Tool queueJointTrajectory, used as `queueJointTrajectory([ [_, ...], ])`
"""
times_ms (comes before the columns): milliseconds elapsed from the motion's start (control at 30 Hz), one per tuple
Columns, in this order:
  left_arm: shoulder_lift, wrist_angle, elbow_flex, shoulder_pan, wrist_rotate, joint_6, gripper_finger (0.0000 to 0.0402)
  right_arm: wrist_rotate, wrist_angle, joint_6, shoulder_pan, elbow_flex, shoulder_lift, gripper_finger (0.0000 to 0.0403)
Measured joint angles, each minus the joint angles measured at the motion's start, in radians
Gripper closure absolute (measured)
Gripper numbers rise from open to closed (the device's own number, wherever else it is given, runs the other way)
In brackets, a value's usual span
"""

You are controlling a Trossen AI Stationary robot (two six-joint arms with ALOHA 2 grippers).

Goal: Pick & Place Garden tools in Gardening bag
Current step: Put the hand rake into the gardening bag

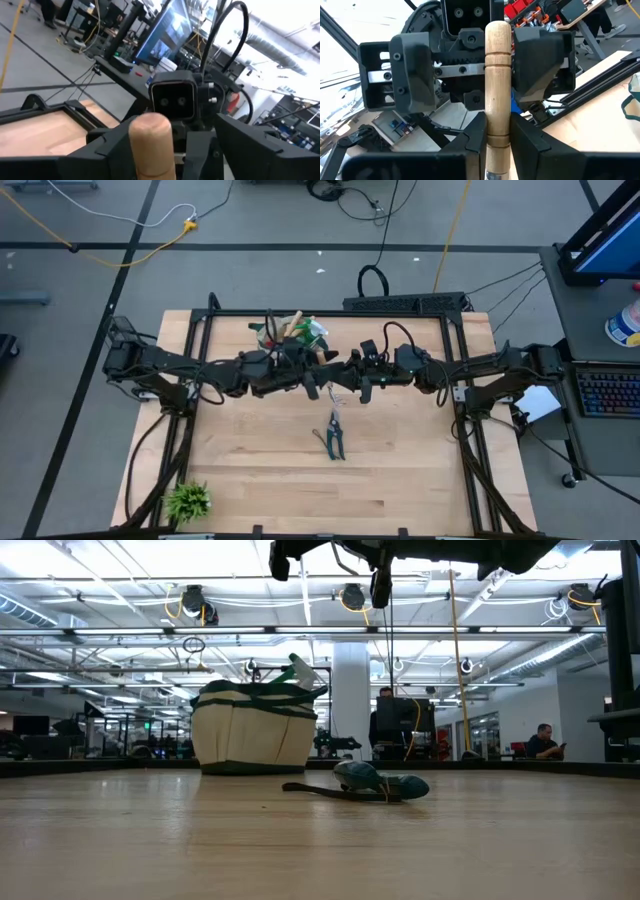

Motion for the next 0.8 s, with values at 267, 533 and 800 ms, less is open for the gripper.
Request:
queueJointTrajectory([
  [267,0.0,-0.025,0.002,-0.002,0.047,0.001,0.0226,0.002,0.0,-0.015,0.0,0.0,0.0,0.0351],
  [533,0.0,-0.037,0.002,-0.001,0.058,0.005,0.0272,0.019,0.001,-0.033,0.0,0.0,0.0,0.0352],
  [800,0.0,-0.037,0.002,-0.001,0.058,-0.003,0.0279,0.028,-0.001,-0.046,0.0,0.0,0.0,0.0352],
])
